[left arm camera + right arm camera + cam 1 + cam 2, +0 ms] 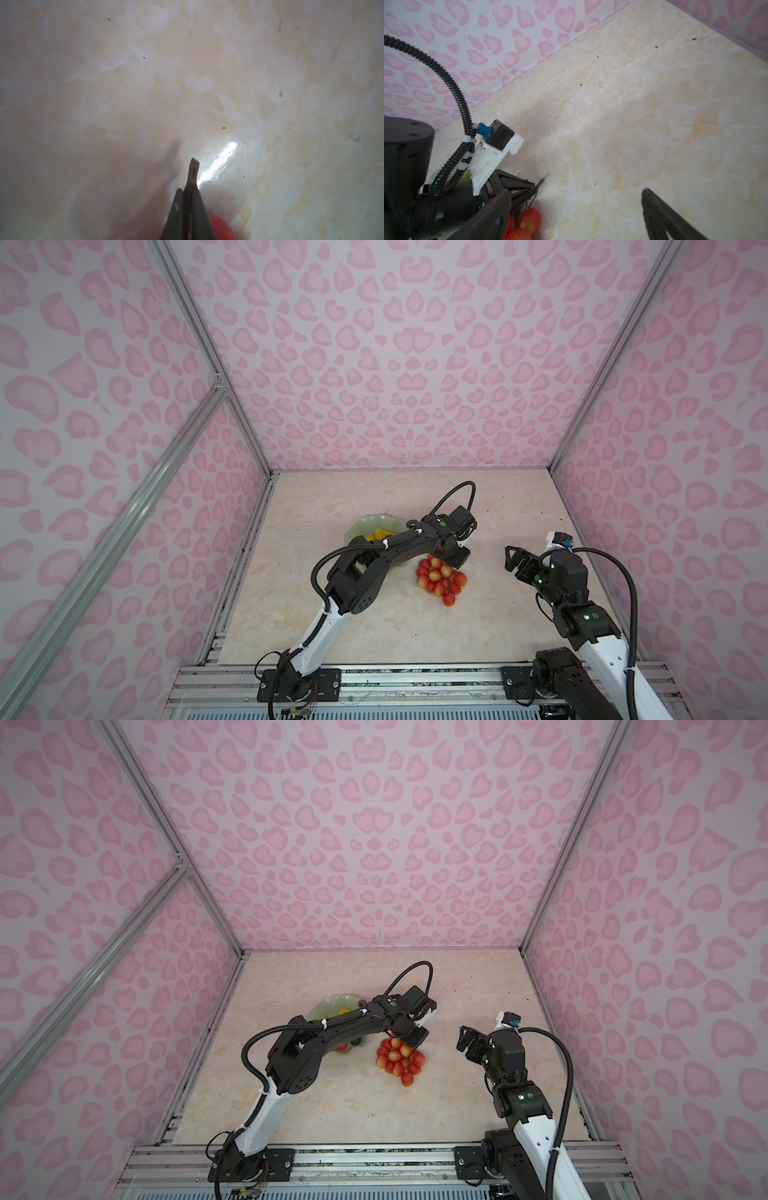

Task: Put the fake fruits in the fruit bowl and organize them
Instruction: 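Lift the lychee bunch by its stem with the left gripper, then carry the lychees over the green bowl and lower them in with the left gripper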

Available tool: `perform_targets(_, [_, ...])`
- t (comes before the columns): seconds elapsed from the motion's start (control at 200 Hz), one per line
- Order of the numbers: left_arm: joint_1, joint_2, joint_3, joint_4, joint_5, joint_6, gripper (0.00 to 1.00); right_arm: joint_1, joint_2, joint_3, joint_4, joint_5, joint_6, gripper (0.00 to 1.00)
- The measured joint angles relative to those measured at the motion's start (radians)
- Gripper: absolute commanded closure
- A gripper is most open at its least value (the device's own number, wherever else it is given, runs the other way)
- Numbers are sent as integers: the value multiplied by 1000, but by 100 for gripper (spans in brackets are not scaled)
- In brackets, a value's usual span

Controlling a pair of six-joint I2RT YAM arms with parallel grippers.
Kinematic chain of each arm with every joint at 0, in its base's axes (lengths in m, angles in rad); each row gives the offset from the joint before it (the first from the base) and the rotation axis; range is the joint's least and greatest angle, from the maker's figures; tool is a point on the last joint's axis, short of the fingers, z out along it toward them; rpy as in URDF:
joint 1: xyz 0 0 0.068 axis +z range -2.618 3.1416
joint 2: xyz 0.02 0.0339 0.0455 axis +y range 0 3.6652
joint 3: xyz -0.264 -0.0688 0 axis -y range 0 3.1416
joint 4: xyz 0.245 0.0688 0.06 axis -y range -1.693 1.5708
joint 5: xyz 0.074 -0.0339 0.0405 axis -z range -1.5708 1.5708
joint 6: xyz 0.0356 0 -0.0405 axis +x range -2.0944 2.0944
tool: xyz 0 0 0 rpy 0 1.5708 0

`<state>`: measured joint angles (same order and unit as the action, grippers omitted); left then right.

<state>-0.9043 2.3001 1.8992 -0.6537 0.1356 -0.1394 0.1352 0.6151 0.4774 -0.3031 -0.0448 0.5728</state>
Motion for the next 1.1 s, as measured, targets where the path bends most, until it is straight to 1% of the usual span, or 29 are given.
perform_targets(0.205, [0, -72, -51, 35, 7, -13, 96, -1, 7, 0, 9, 0, 10, 3])
perform_targets(0.38, [1, -173, -106, 64, 6, -26, 96, -1, 9, 0, 16, 0, 10, 3])
perform_targets(0.485, [1, -276, -169, 97, 2, -36, 96, -2, 10, 0, 21, 0, 11, 3])
perform_targets(0.615, [2, -479, -279, 142, -11, -48, 96, -2, 13, 0, 22, -1, 11, 3])
perform_targets(0.695, [6, -591, -342, 208, -21, -60, 96, -2, 15, 0, 23, -1, 10, 3])
perform_targets(0.775, [9, -657, -399, 246, -40, -70, 96, -2, 21, 1, 27, -1, 10, 3])
perform_targets(0.925, [25, -777, -497, 259, -90, -78, 96, -2, 47, 8, 29, -8, 6, 3])
perform_targets(1.1, [104, -922, -626, 282, -148, -95, 96, 0, 87, 15, 64, -36, -11, 3])
